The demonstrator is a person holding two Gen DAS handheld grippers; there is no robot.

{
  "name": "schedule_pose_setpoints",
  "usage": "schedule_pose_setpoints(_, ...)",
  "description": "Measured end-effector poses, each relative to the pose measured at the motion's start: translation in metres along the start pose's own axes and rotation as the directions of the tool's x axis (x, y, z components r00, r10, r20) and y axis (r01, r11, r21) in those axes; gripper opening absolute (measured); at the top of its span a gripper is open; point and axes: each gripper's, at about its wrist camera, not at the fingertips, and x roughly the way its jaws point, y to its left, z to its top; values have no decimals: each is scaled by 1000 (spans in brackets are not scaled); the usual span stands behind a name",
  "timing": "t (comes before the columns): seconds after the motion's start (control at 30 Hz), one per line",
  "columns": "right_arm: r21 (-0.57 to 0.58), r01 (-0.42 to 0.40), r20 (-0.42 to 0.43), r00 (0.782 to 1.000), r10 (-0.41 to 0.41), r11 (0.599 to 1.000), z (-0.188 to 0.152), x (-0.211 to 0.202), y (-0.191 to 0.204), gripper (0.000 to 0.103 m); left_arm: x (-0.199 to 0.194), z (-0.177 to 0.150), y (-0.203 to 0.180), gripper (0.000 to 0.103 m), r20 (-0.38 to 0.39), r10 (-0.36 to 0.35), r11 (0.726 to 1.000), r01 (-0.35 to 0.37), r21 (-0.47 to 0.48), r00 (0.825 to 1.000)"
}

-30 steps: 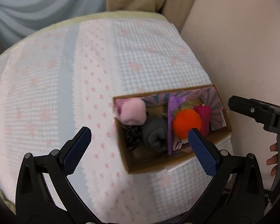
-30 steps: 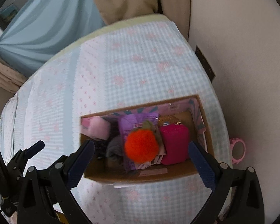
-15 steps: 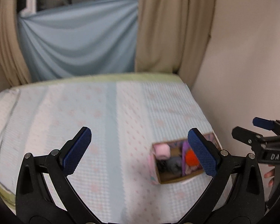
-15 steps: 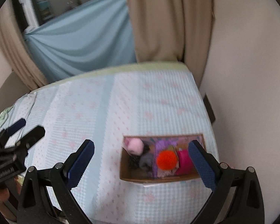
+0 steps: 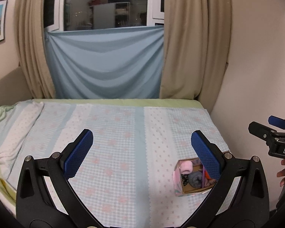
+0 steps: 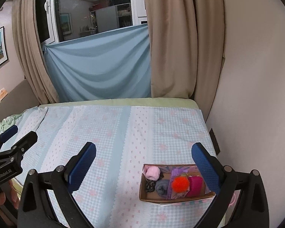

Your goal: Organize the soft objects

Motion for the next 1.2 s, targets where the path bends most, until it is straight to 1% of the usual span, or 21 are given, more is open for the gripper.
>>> schedule_pose_setpoints(0.17, 0, 17, 5, 1000, -17, 1000, -8, -1, 4, 100, -9, -6, 3, 103, 19, 10, 1000, -10, 16, 1000)
schedule_pose_setpoints(0.33, 10, 31, 10, 999, -31, 999, -10, -5, 3, 100, -10, -10, 1, 103, 14, -6, 1000, 6, 15, 1000)
schedule_pose_setpoints(0.53, 16, 35, 14, 999, -36, 999, -13, -10, 3, 100, -12, -11, -6, 103, 16, -9, 999, 8, 34, 1000)
schedule_pose_setpoints(0.87, 18, 35, 25, 999, -36, 999, -13, -16, 2, 100, -15, -14, -10, 103, 30, -7, 1000, 6, 28, 1000)
schedule_pose_setpoints(1.2, 25, 37, 19, 999, -38, 999, -11, -16, -1, 100, -14, -15, -12, 103, 19, -8, 1000, 8, 14, 1000)
